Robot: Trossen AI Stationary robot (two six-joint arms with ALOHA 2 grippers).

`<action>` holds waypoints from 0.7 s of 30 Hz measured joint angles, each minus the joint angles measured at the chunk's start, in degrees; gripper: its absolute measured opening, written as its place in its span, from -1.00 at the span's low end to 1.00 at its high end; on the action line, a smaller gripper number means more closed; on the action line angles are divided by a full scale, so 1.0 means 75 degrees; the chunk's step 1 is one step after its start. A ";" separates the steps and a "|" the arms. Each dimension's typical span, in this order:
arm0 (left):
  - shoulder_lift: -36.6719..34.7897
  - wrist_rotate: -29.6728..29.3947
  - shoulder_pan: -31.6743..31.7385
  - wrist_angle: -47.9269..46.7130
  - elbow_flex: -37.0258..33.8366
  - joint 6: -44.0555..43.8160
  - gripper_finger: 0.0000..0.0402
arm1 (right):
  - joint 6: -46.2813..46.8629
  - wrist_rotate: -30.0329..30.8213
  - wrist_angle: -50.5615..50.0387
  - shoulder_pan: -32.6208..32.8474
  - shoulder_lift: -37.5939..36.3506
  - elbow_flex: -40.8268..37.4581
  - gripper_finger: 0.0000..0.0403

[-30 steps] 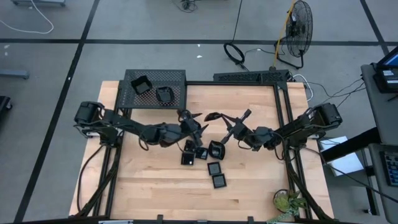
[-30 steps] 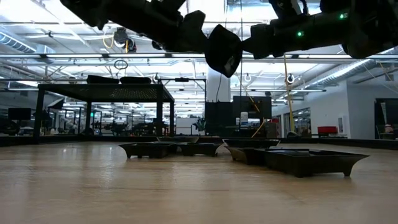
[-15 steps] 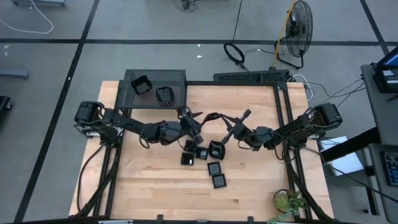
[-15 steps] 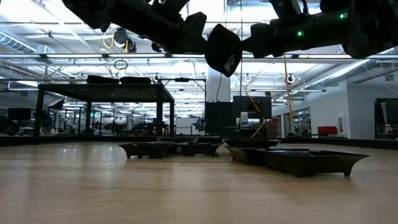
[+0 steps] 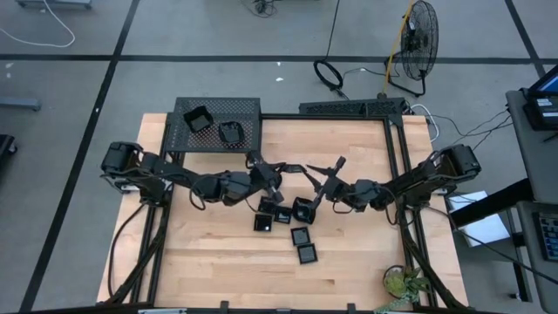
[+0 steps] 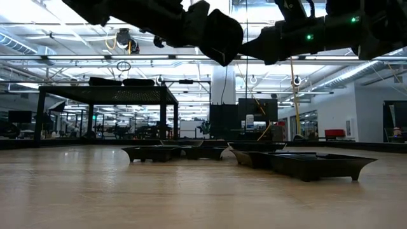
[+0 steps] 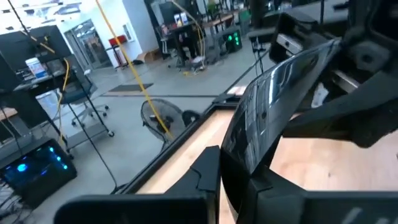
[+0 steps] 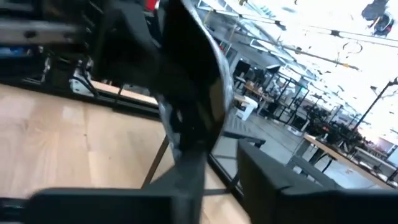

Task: Pick & Place Mini shaped plates
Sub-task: Stack the leaf shaped plate on top of the leaf shaped plate on the shelf

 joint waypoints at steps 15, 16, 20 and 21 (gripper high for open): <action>-0.2764 -0.1172 -0.0142 -0.4093 -0.0003 -0.1682 -0.95 | 0.0230 0.0164 0.0123 0.0415 -0.0006 0.0000 0.13; -0.3046 -0.1179 -0.0055 -0.4538 -0.0003 -0.2062 -0.94 | 0.0255 0.0162 0.0127 0.0415 -0.0006 0.0000 0.12; -0.4151 -0.1126 0.0437 -0.6667 -0.0003 -0.3421 -0.96 | 0.0275 0.0163 0.0121 0.0415 -0.0006 0.0000 0.07; -0.4388 -0.1040 0.0602 -0.7124 -0.0003 -0.3794 -0.97 | 0.0302 0.0161 0.0120 0.0415 -0.0006 0.0000 0.06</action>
